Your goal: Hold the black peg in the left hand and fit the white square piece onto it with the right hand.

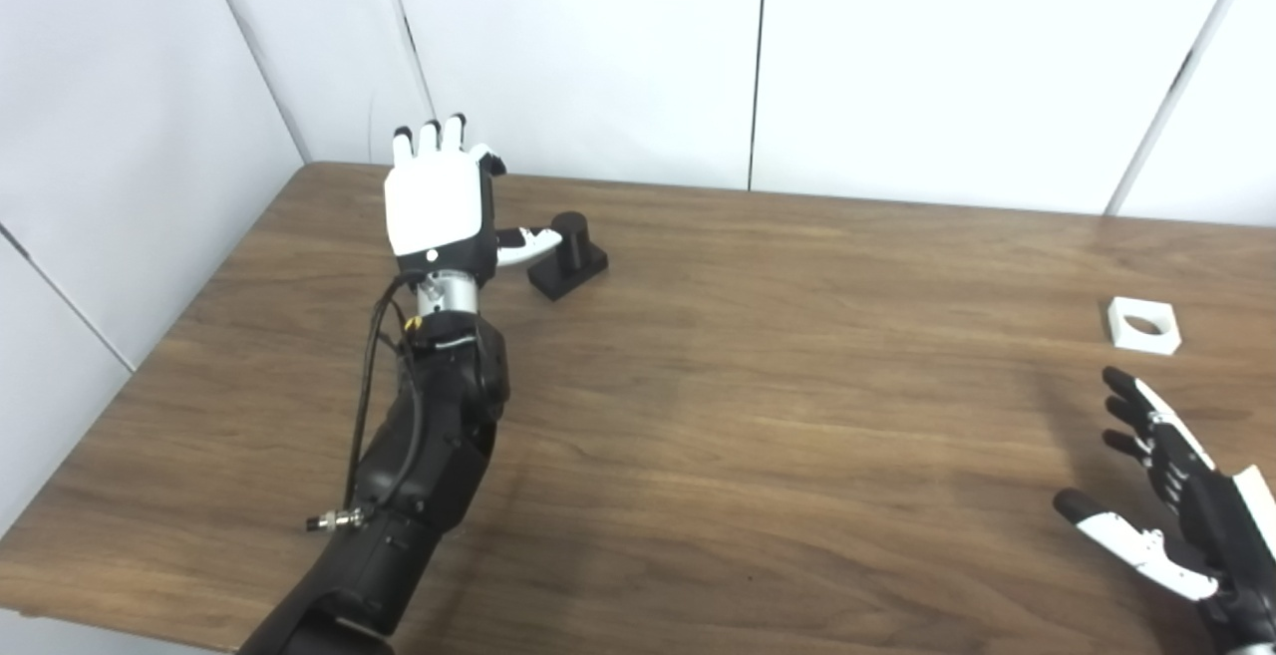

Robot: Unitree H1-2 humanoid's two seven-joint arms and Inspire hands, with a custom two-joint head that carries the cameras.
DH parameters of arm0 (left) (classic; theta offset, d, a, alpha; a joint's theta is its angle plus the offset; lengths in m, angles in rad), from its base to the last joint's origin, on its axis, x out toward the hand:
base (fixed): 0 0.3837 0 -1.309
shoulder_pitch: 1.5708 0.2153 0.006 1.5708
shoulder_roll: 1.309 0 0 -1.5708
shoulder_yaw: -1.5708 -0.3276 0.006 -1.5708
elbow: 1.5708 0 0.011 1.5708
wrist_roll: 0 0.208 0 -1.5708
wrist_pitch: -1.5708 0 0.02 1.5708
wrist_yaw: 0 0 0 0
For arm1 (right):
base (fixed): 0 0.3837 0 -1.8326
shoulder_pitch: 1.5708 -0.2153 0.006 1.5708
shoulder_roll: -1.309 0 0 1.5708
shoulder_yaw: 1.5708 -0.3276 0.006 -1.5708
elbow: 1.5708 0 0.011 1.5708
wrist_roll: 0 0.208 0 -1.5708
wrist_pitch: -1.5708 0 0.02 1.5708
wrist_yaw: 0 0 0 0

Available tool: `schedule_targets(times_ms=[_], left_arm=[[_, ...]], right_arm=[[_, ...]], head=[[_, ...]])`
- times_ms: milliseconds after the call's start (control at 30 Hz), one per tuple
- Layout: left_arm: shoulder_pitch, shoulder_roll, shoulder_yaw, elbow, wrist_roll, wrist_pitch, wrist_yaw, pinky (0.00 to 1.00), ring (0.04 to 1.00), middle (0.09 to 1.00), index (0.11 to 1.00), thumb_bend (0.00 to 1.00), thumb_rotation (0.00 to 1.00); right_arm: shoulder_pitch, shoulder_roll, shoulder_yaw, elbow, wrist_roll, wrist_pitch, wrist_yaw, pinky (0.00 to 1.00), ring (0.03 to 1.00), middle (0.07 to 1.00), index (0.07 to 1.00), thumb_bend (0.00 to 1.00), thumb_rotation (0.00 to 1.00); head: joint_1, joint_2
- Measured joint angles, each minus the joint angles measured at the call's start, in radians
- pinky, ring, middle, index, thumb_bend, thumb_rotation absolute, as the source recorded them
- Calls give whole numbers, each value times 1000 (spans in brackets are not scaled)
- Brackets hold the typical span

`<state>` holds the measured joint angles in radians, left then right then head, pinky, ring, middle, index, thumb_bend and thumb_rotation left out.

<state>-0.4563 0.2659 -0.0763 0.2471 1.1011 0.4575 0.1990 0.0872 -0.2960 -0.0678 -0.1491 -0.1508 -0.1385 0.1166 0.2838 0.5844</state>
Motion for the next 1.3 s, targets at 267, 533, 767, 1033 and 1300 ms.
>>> schedule_targets(times_ms=[267,533,767,1033,1300], left_arm=[[-8,-19,11,44,-113,5,1,993,949,943,619,973,717],[-10,-20,12,63,-185,6,3,972,960,941,624,963,663],[-10,-30,3,85,-229,6,4,864,937,931,626,971,649],[-7,-30,-33,134,-239,5,35,910,955,941,647,954,631],[-9,-30,-57,193,-265,-4,67,858,935,929,653,941,559]], right_arm=[[9,3,0,-10,-2,-1,-1,876,934,952,918,810,518],[12,2,2,-13,31,-1,8,843,946,998,952,789,478],[12,1,6,-13,39,-1,10,854,948,998,947,806,476],[12,1,6,-14,38,0,10,843,939,992,941,811,487],[12,2,8,-16,36,2,9,836,933,990,943,815,491]], head=[[-3,5],[-11,11],[-15,11],[-14,11],[-20,9]])
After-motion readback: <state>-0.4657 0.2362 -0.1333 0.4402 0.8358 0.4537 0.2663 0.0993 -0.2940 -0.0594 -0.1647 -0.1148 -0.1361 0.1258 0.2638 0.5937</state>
